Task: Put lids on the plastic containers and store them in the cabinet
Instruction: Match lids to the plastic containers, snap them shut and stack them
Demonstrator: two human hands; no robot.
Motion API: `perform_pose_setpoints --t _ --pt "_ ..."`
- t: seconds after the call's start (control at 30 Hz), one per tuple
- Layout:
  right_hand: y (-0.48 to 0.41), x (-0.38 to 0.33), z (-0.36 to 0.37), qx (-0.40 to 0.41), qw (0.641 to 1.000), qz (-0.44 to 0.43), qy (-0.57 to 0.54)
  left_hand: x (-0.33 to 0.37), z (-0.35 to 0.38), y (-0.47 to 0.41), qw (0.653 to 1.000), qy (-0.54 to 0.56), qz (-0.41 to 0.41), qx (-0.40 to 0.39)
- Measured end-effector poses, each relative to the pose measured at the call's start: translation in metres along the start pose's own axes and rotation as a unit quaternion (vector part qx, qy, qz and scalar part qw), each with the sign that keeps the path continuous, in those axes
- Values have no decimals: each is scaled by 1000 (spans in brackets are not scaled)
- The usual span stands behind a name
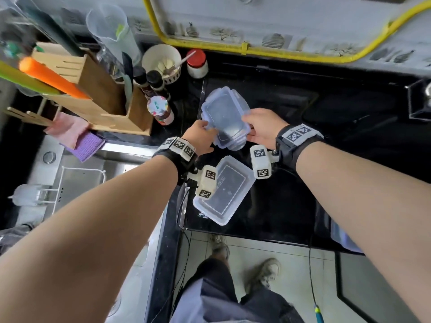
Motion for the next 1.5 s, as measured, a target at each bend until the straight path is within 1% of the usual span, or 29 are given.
perform_pose_setpoints --t 0.1,0.2,0.27,0.3,0.37,0.43,0.53,0.63,0.73,0.83,0.9,1.0,1.03,1.13,1.17,1.23,1.37,1.5 --pt "13 -12 3 -16 999 -25 -27 -3 -2 6 999 51 -14 0" --pt "32 -20 -1 -45 997 -27 -63 -1 -5 14 986 158 24 -38" --pt "51 -20 -4 -84 994 -15 -67 0 -9 24 978 196 45 -53" --pt "60 -17 -6 -102 994 -7 -46 -1 -10 30 976 202 51 -61" --pt "77 -5 -12 -126 992 19 12 -3 -12 42 982 165 71 -56" --pt "91 12 -17 -140 987 49 65 -11 -13 56 990 99 95 -29" --pt "111 39 -14 -173 975 81 112 -26 -16 73 993 -35 99 45" --pt "128 67 -7 -199 962 103 155 -43 -16 89 967 -201 83 130" --pt "137 84 0 -190 959 95 190 -55 -9 97 945 -277 77 155" --pt "142 91 2 -152 970 76 174 -67 2 103 943 -284 53 162" --pt "142 93 -5 -125 978 72 149 -72 14 108 950 -276 37 144" --pt "145 91 -38 -74 988 68 115 -68 48 117 967 -239 33 84" --pt "145 91 -55 -56 990 65 112 -65 65 120 968 -243 28 56" --pt "150 92 -103 -9 990 70 119 -62 113 126 985 -173 16 -2" --pt "153 92 -116 0 990 74 120 -61 125 128 984 -175 19 -5" --pt "160 95 -135 6 989 78 124 -58 143 128 978 -205 34 18" --pt "171 95 -145 -21 983 72 166 -55 152 133 960 -261 56 80" --pt "173 96 -141 -45 977 57 199 -61 150 138 957 -267 50 101"
Point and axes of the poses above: each hand's wrist, its own y-axis away from the middle knuckle, its own z-axis out of the palm, x = y × z, the point moved 5 cm from there along -y, towards the middle knuckle, and after that the axes turned 14 degrees about -z, right-handed, at the moved point
